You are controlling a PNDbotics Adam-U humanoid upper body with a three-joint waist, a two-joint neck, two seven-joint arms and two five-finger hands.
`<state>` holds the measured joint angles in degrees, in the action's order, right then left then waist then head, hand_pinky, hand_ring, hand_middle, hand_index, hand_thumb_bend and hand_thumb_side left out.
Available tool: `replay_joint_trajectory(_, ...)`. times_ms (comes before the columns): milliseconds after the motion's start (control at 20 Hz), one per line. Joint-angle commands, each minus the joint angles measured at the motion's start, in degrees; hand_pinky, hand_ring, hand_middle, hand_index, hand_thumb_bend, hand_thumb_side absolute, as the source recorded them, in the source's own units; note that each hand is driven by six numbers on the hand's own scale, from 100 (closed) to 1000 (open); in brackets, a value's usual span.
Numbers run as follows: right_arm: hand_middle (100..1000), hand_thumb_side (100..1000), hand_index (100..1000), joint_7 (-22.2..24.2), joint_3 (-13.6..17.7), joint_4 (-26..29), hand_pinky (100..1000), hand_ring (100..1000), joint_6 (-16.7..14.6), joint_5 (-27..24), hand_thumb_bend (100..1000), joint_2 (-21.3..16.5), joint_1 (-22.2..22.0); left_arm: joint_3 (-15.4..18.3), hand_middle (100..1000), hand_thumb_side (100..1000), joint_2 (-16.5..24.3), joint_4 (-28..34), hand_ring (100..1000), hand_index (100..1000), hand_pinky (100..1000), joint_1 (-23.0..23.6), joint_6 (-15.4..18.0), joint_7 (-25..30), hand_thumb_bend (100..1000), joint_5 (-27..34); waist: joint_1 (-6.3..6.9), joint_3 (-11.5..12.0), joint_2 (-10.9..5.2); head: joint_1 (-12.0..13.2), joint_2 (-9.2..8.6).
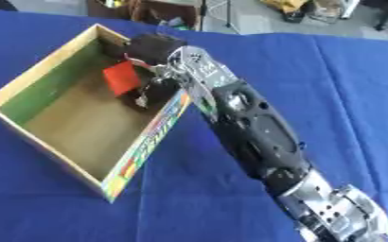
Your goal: Pick up objects on the table and place them in the box.
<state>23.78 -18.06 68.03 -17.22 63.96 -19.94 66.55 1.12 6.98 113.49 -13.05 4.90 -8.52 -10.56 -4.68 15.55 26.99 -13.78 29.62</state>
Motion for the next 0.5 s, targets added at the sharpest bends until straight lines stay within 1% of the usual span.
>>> replay_joint_trajectory(50, 315, 274, 417, 0.8, -0.7, 3.2, 654, 569, -0.8, 0.3, 100, -1.1, 1.2, -0.1, 670, 845, 0.3, 1.1, 609, 758, 329, -0.3, -0.2, 0.1, 100, 0.1, 0.25, 0.2, -1.69, -0.1, -0.17)
replay_joint_trajectory(150, 323, 286, 439, 1.6, -0.8, 3.6, 658, 575, -1.0, -0.2, 100, -1.0, 1.2, -0.1, 670, 845, 0.3, 1.1, 609, 758, 329, -0.3, -0.2, 0.1, 100, 0.1, 0.24, 0.3, -1.72, -0.2, -0.21)
replay_joint_trajectory(200, 344, 322, 479, 2.0, -0.8, 3.7, 663, 585, -1.1, -0.6, 100, -1.0, 1.2, -0.1, 670, 845, 0.3, 1.1, 609, 758, 329, -0.3, -0.2, 0.2, 100, 0.1, 0.26, 0.3, -1.74, -0.2, -0.22)
replay_joint_trajectory(250, 352, 331, 503, 2.3, -0.9, 3.9, 665, 589, -1.2, -1.1, 100, -1.1, 1.2, -0.1, 670, 845, 0.3, 1.1, 609, 758, 330, -0.3, -0.2, 0.1, 100, 0.1, 0.27, 0.3, -1.76, -0.2, -0.23)
replay_joint_trajectory(300, 378, 370, 546, 2.7, -0.8, 4.2, 671, 601, -1.3, -1.5, 100, -1.1, 1.2, -0.1, 670, 845, 0.3, 1.1, 609, 758, 330, -0.3, -0.2, 0.1, 100, 0.1, 0.29, 0.2, -1.79, -0.2, -0.26)
replay_joint_trajectory(350, 423, 431, 602, 3.1, -0.9, 4.5, 678, 621, -1.5, -1.6, 100, -1.2, 1.2, -0.1, 670, 845, 0.3, 1.1, 609, 758, 330, -0.3, -0.2, 0.1, 100, 0.1, 0.3, 0.2, -1.81, -0.3, -0.31)
replay_joint_trajectory(400, 461, 484, 656, 3.5, -0.9, 4.8, 693, 656, -1.6, -1.7, 100, -1.3, 1.2, -0.1, 670, 845, 0.3, 1.1, 609, 758, 330, -0.3, -0.3, 0.2, 100, 0.2, 0.28, 0.1, -1.82, -0.3, -0.33)
replay_joint_trajectory(500, 493, 523, 701, 4.6, -0.9, 5.1, 707, 689, -2.1, -1.4, 100, -1.4, 1.1, -0.1, 670, 846, 0.3, 1.1, 609, 758, 330, -0.3, -0.3, 0.2, 100, 0.2, 0.26, 0.0, -1.83, -0.3, -0.35)
